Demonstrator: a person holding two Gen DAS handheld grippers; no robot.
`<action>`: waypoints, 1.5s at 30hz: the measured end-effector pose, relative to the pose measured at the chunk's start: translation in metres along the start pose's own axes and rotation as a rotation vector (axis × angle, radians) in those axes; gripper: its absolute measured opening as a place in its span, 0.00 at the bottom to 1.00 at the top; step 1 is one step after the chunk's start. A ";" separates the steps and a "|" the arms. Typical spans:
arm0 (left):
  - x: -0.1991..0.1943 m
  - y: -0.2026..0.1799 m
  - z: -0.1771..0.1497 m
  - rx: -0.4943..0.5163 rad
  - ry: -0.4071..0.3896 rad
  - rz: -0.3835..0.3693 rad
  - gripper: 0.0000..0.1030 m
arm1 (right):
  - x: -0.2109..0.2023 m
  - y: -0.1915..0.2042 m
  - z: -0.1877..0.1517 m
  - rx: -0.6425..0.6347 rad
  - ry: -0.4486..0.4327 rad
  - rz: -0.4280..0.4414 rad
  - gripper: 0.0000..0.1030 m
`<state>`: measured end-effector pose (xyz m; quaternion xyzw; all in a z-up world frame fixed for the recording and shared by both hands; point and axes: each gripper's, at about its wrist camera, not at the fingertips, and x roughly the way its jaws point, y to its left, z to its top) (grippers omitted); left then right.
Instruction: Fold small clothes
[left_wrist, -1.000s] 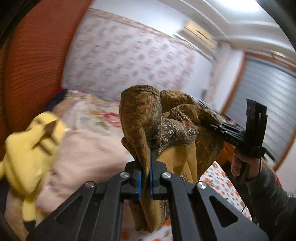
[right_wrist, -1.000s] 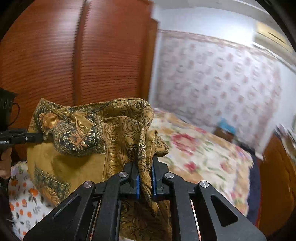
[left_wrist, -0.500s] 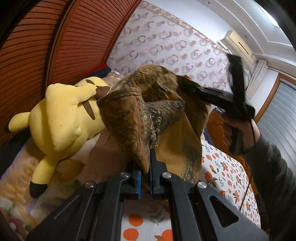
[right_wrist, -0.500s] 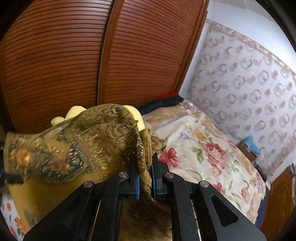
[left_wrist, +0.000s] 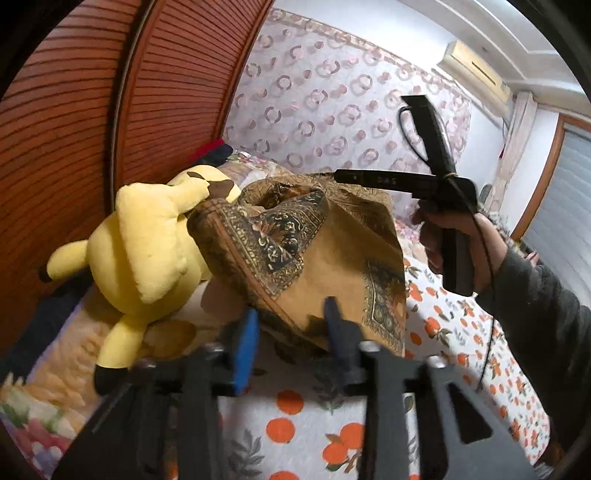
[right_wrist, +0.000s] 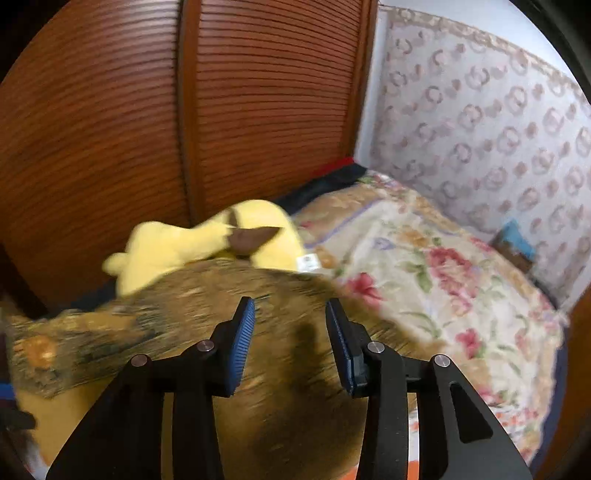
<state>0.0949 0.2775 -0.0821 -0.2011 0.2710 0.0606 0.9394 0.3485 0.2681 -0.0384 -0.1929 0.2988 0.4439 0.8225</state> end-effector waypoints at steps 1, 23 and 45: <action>-0.005 -0.001 0.002 0.016 -0.011 0.010 0.38 | -0.004 0.008 -0.003 -0.004 -0.005 0.039 0.39; -0.033 -0.011 0.020 0.137 -0.062 0.098 0.48 | -0.043 0.046 -0.055 0.071 0.017 0.054 0.39; -0.054 -0.149 0.008 0.333 -0.069 -0.042 0.48 | -0.281 0.023 -0.176 0.294 -0.172 -0.215 0.65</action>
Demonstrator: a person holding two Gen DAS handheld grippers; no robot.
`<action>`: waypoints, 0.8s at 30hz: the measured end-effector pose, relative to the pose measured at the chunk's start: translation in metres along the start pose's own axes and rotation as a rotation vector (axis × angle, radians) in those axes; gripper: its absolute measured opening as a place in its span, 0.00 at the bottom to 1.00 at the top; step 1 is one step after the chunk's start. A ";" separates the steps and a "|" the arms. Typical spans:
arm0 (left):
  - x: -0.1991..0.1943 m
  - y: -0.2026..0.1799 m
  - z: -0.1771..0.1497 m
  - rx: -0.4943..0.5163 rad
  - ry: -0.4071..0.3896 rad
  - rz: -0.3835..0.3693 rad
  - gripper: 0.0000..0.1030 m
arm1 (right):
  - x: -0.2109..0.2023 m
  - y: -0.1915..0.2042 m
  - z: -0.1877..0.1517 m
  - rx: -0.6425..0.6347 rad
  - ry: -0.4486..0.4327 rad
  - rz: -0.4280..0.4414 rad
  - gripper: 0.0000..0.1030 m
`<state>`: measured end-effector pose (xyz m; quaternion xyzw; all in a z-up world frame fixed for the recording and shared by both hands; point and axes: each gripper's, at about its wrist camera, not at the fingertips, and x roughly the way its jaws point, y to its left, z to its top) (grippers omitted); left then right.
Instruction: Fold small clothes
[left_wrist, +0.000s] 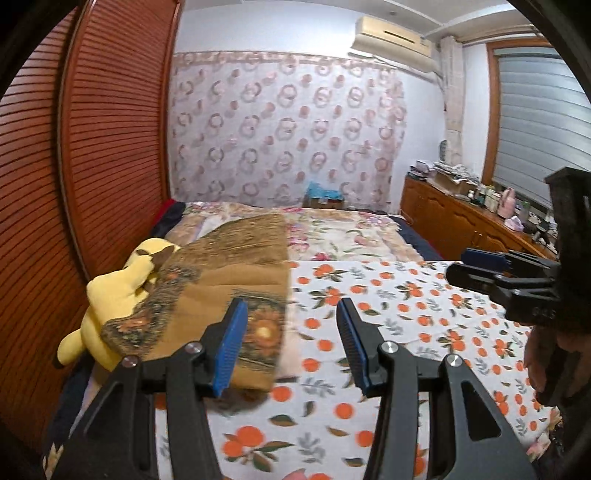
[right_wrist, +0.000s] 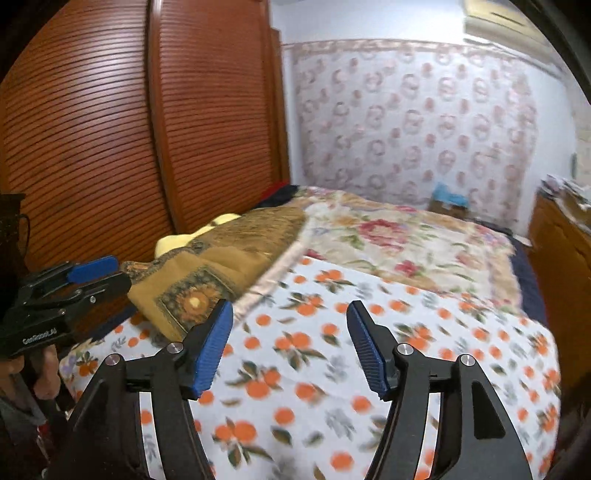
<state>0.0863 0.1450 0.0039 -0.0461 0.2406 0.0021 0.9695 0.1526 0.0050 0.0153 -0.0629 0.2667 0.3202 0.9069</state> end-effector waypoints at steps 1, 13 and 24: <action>-0.001 -0.007 0.001 0.004 -0.001 -0.010 0.48 | -0.012 -0.004 -0.005 0.015 -0.008 -0.011 0.66; -0.019 -0.068 0.018 0.053 -0.011 -0.065 0.48 | -0.109 -0.031 -0.025 0.108 -0.097 -0.195 0.69; -0.040 -0.089 0.033 0.053 -0.044 -0.053 0.48 | -0.155 -0.046 -0.035 0.176 -0.142 -0.345 0.69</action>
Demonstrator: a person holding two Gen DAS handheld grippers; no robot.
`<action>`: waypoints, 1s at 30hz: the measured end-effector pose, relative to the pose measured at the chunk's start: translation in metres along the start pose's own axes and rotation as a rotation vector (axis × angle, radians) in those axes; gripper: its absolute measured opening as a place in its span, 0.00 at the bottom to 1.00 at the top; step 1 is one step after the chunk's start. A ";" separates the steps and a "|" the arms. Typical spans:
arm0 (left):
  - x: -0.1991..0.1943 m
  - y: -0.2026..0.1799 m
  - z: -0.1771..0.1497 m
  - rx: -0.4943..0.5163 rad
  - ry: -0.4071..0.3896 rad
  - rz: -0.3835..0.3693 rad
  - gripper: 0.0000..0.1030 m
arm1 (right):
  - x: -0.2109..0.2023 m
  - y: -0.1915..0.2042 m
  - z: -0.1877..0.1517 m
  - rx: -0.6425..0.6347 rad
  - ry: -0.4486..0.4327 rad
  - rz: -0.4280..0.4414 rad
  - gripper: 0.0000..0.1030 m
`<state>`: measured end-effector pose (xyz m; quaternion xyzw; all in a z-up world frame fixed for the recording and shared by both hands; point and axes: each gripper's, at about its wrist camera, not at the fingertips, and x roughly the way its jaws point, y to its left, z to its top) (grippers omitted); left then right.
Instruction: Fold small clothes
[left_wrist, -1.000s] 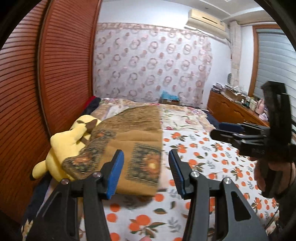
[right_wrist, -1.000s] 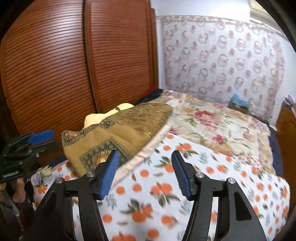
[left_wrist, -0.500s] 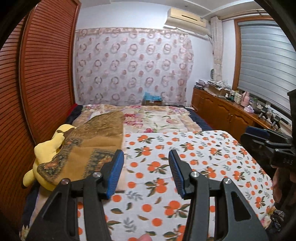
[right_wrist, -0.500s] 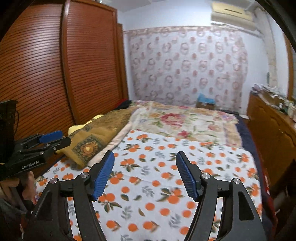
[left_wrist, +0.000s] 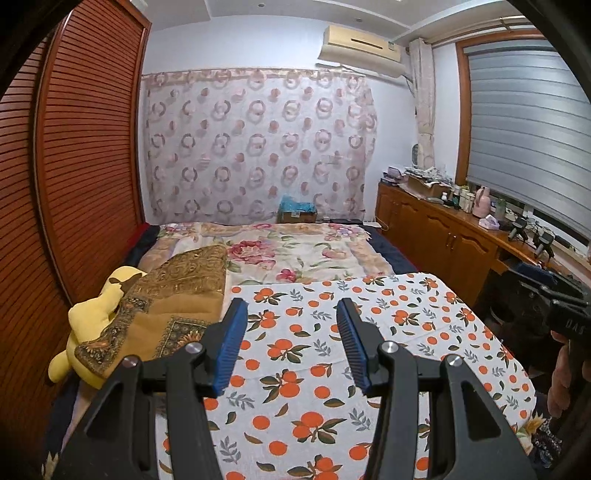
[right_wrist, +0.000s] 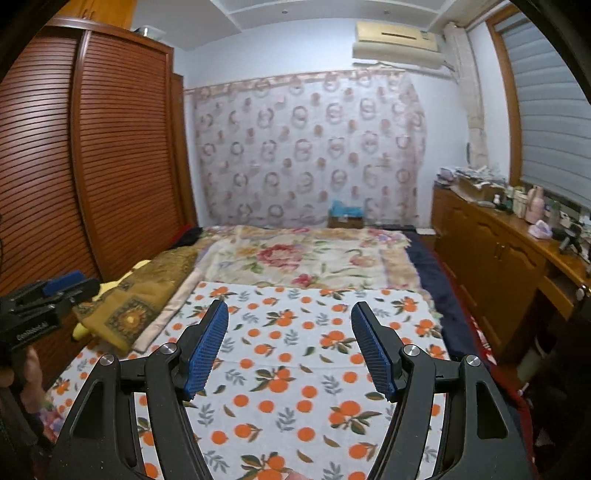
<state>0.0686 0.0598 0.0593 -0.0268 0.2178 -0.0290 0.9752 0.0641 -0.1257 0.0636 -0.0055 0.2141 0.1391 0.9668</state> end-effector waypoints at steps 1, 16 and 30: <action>-0.001 0.000 0.000 -0.003 -0.001 0.000 0.48 | -0.001 -0.001 -0.001 0.002 0.000 0.000 0.69; -0.003 0.000 0.000 0.002 -0.001 0.004 0.48 | -0.003 -0.006 -0.003 0.005 -0.002 -0.005 0.69; -0.008 -0.001 0.000 0.008 -0.005 0.003 0.48 | -0.007 -0.015 -0.002 0.005 -0.008 -0.007 0.69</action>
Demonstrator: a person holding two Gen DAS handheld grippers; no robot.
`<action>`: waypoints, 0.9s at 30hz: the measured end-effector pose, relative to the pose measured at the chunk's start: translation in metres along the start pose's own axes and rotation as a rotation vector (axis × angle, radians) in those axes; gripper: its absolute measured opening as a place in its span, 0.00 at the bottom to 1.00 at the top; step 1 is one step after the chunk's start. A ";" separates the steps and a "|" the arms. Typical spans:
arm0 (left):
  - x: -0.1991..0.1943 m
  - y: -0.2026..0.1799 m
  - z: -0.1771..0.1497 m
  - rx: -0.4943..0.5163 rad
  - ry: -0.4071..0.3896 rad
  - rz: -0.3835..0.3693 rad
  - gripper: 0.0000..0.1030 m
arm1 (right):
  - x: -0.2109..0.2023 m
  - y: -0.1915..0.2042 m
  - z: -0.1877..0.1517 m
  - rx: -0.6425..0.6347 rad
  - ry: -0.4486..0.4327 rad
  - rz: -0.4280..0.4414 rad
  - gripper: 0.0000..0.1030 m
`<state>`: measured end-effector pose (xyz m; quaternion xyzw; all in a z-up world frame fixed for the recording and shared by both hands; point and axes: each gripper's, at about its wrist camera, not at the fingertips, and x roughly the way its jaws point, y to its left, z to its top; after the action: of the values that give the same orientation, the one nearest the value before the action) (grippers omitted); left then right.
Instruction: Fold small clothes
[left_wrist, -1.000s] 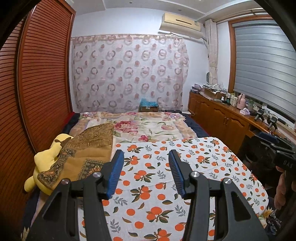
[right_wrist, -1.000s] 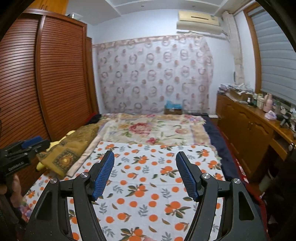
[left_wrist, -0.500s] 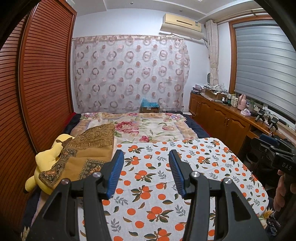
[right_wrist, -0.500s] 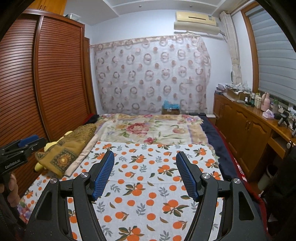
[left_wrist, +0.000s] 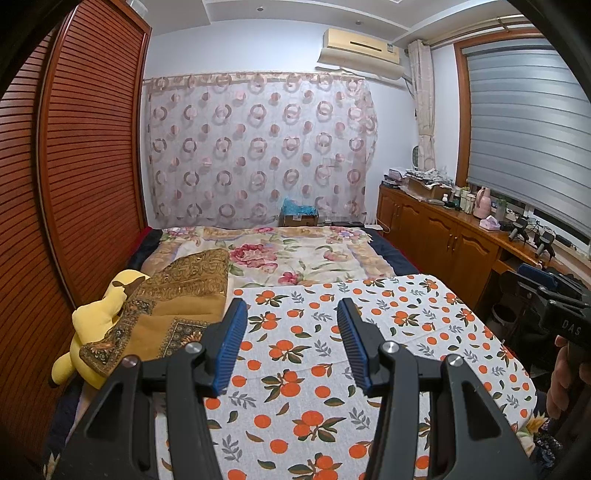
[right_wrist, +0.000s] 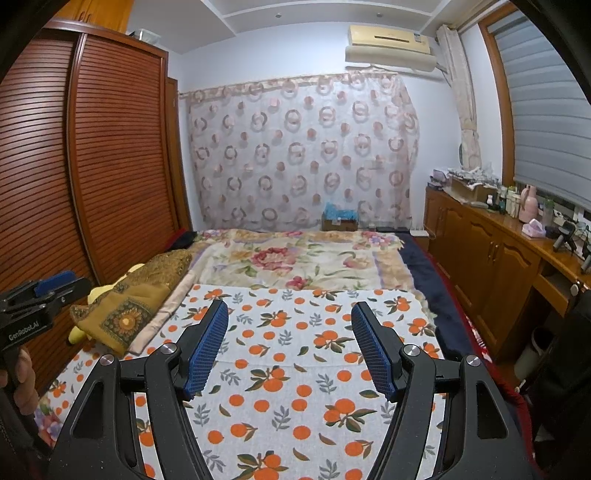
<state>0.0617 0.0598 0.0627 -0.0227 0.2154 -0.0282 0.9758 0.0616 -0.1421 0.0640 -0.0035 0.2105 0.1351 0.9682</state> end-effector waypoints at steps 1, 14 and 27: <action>0.000 0.000 0.000 0.001 0.000 0.001 0.48 | 0.000 0.000 0.000 0.000 0.000 -0.002 0.69; -0.002 0.000 0.000 0.002 -0.001 0.001 0.49 | 0.000 0.000 -0.003 0.000 0.000 -0.001 0.69; -0.001 0.001 -0.001 0.003 -0.003 0.001 0.49 | 0.000 -0.002 -0.005 -0.001 -0.001 0.000 0.69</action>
<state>0.0603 0.0606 0.0622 -0.0211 0.2141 -0.0281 0.9762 0.0604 -0.1437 0.0596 -0.0040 0.2101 0.1349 0.9683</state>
